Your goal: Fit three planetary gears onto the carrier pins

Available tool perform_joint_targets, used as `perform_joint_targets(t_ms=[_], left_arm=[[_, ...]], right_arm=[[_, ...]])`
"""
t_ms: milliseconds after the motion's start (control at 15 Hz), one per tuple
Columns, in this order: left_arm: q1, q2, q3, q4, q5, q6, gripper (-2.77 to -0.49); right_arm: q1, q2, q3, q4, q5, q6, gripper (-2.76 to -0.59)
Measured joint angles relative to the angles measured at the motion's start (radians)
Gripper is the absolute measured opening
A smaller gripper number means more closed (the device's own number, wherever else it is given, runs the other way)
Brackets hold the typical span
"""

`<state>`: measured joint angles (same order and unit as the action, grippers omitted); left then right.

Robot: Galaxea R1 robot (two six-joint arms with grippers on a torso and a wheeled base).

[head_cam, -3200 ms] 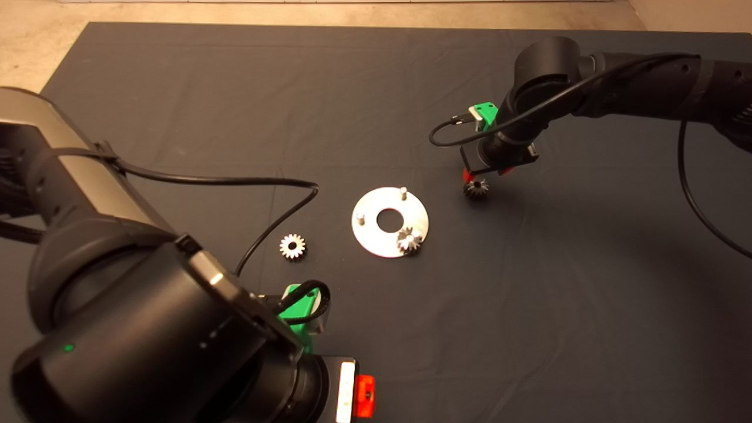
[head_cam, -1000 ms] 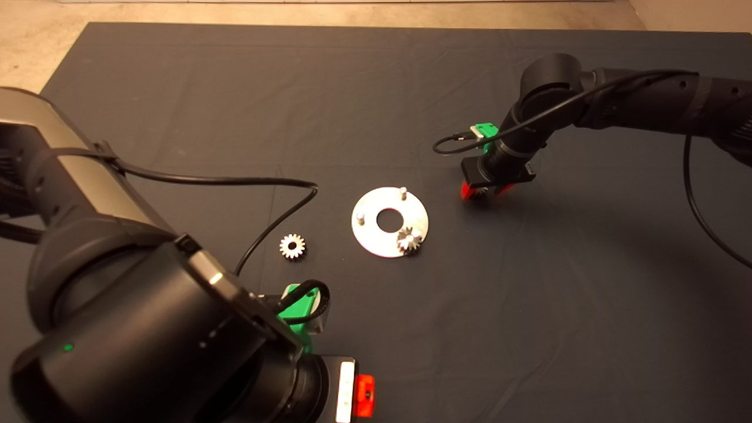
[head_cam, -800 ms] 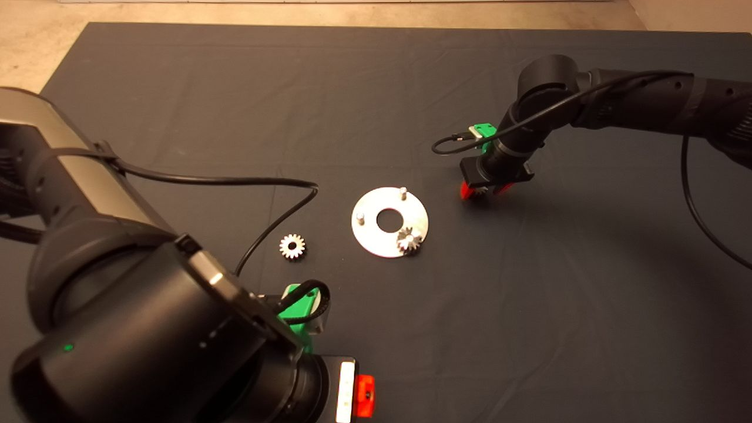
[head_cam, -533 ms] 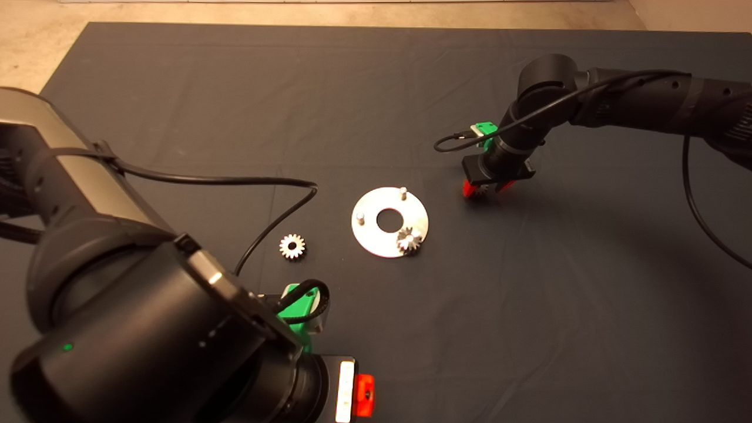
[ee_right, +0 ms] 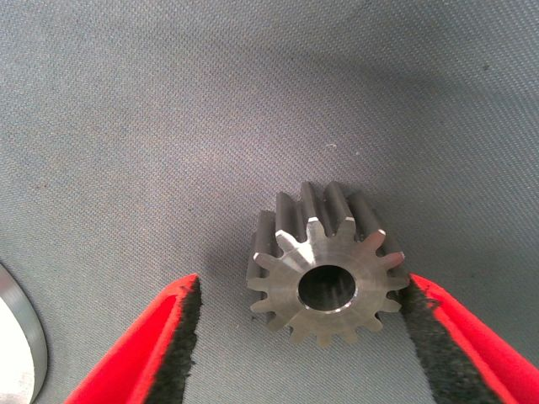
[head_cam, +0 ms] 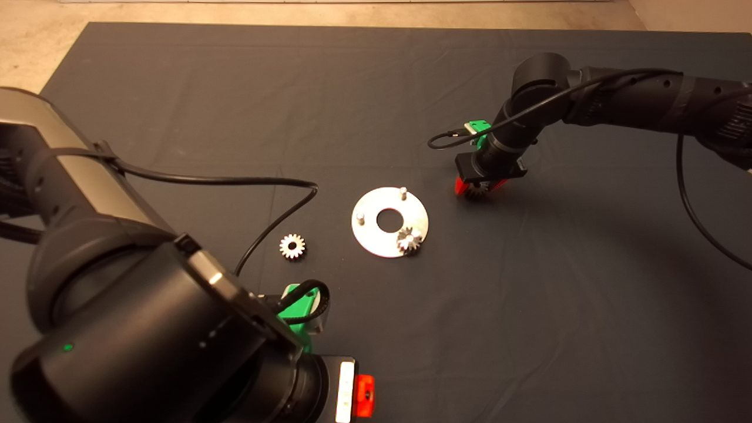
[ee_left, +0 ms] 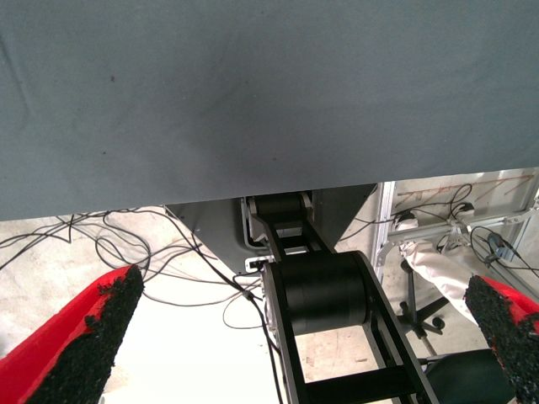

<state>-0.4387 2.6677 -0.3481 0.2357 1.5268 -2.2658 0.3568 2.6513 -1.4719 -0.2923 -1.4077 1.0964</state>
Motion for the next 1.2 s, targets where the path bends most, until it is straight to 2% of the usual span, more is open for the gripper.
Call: perform_joint_targets(t_ms=[133,333,467,733,800,933,1133,1200], left_arm=[[0.0,0.0,0.0,0.0,0.0,0.0,-0.49],[0.0,0.0,0.0,0.0,0.0,0.0,-0.49],[0.0,0.0,0.0,0.0,0.0,0.0,-0.49],[0.0,0.0,0.0,0.0,0.0,0.0,-0.49],[0.0,0.0,0.0,0.0,0.0,0.0,-0.49],[0.0,0.0,0.0,0.0,0.0,0.0,-0.49],[0.0,0.0,0.0,0.0,0.0,0.0,-0.49],[0.0,0.0,0.0,0.0,0.0,0.0,-0.49]], right_arm=[[0.0,0.0,0.0,0.001,0.001,0.0,-1.62],[-0.006,0.0,0.0,0.002,0.002,0.0,-1.5],[-0.011,-0.005,0.0,0.002,0.002,0.0,-1.52],[-0.01,-0.014,-0.015,0.004,0.002,0.0,-1.71],[-0.01,-0.014,-0.018,0.004,0.002,0.0,-1.81],[-0.01,-0.014,-0.02,0.004,0.002,0.0,-1.84],[-0.01,-0.014,-0.02,0.004,0.022,0.0,-2.06],[-0.01,-0.014,-0.02,0.004,0.025,0.0,-2.13]])
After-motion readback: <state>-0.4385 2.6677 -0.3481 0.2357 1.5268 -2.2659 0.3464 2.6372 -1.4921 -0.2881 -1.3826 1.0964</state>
